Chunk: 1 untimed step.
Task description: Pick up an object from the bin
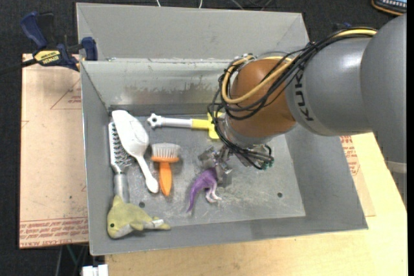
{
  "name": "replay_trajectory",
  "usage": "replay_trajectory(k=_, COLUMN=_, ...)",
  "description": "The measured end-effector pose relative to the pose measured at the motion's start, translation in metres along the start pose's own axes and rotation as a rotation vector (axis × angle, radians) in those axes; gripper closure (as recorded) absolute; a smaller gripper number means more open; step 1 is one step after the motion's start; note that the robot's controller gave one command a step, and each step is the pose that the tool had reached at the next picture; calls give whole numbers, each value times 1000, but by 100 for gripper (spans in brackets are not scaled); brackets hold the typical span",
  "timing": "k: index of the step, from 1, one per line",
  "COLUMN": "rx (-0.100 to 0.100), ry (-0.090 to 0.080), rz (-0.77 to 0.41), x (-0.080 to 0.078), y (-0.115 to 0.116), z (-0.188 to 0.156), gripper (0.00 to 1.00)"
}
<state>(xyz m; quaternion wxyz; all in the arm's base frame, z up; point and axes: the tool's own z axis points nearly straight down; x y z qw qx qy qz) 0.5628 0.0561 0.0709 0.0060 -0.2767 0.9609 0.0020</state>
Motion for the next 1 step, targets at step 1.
replay_trajectory(k=1, rx=-3, ry=5, rz=2, x=1, y=1, z=-27, gripper=100)
